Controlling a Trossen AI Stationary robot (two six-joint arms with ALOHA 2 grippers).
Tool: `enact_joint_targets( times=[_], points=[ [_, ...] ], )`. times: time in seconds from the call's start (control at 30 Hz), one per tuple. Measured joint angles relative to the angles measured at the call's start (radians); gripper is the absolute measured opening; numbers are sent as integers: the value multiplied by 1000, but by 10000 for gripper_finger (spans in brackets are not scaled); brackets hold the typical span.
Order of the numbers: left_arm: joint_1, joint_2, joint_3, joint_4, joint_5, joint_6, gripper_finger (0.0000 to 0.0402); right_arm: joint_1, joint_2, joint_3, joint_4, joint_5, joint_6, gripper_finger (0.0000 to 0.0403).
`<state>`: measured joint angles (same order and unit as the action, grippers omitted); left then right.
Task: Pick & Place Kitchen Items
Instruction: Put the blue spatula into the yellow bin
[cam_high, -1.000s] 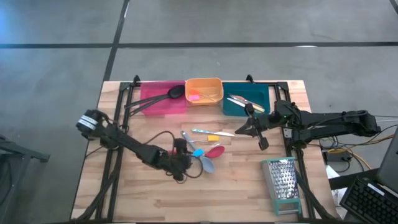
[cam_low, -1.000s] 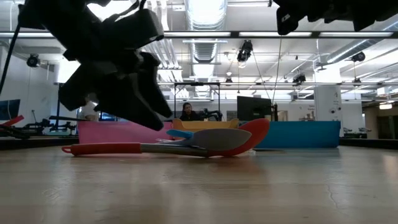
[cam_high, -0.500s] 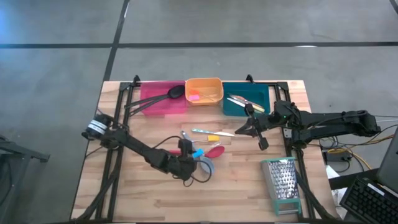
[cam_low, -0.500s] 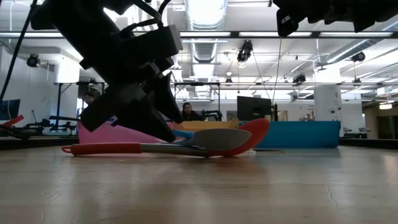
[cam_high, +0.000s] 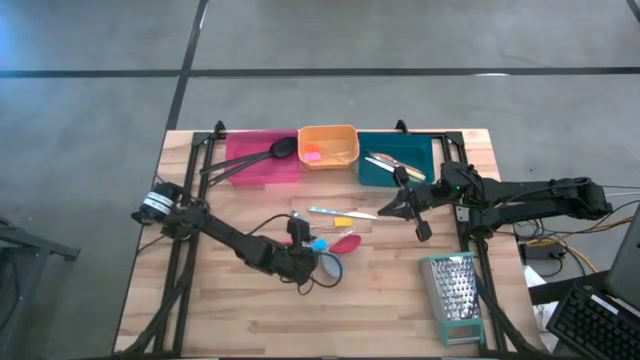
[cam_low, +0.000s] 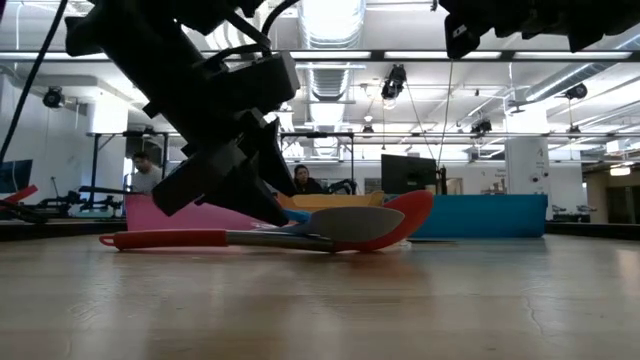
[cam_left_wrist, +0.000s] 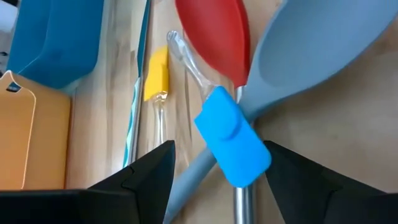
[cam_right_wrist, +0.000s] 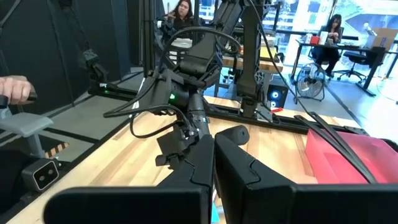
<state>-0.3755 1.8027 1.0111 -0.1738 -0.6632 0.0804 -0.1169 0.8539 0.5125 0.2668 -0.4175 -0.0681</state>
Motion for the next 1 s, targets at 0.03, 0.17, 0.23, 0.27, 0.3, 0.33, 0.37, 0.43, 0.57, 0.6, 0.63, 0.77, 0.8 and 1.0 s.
enact_joint_targets(
  times=[0.03,0.17,0.23,0.27,0.3,0.33,0.37,0.43,0.57,0.6,0.63,0.77,0.8,1.0],
  points=[
    [3,0,0,1,1,5,242,0,0,0,0,0,0,8],
    [18,0,0,1,30,5,224,0,0,0,0,0,-3,8],
    [26,3,0,2,63,0,210,0,0,0,0,0,-3,8],
    [28,7,0,1,71,0,201,0,0,0,0,0,-3,8],
    [30,12,0,1,72,0,192,0,0,0,0,0,-3,8],
    [30,17,0,1,73,0,183,0,0,0,0,0,-3,8],
    [32,21,-1,0,75,-1,173,0,0,0,1,0,-3,8],
    [32,32,-1,2,76,-10,151,0,0,0,0,0,-3,8],
    [32,37,-2,0,73,-30,98,0,0,0,0,0,-3,8],
    [31,35,-2,0,73,-30,82,0,0,0,1,0,-3,8],
    [30,33,-2,-2,73,-30,67,0,0,0,1,0,-3,8],
    [29,26,4,-2,78,-29,13,0,0,0,1,0,-3,8],
    [29,26,7,-3,79,-29,9,0,0,0,0,0,-3,8],
    [25,26,10,-4,70,-28,5,0,0,0,0,0,-3,8]
  ],
)
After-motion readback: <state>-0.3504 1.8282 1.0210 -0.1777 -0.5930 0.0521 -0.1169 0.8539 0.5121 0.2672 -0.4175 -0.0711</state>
